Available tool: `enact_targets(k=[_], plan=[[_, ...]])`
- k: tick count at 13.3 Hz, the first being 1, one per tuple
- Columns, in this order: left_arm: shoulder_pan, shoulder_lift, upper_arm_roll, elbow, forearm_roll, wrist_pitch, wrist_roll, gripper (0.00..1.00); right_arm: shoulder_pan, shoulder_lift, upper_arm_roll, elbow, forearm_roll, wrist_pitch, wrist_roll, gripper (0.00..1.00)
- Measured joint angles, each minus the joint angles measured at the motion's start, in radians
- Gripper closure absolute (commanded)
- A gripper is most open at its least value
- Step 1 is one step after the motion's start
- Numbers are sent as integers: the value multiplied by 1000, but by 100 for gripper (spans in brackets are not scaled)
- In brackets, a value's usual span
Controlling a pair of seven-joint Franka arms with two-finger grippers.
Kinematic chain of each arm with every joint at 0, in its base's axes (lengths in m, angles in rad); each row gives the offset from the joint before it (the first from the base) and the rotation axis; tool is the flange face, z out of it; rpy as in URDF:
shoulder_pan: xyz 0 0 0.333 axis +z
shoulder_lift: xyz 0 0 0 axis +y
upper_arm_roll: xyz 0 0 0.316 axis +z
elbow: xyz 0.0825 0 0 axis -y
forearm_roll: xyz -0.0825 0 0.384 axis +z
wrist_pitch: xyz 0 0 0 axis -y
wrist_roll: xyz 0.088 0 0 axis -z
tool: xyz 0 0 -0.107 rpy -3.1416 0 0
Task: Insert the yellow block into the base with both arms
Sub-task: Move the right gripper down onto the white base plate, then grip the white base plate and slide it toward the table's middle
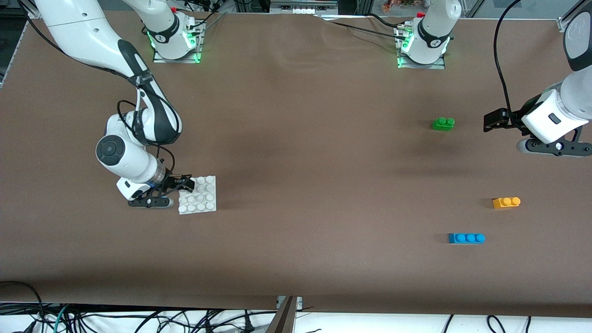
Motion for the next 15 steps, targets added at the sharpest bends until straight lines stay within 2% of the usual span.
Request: enact_targets(k=[4,8,15], plan=[[0,0,0,0,0,0,0,0,0,54,0,4,-7,71,0,2],[0,0,0,0,0,0,0,0,1,70,3,6,-7,99,2,20],[0,0,0,0,0,0,0,0,5,75,32,6,-7,109,71,21]])
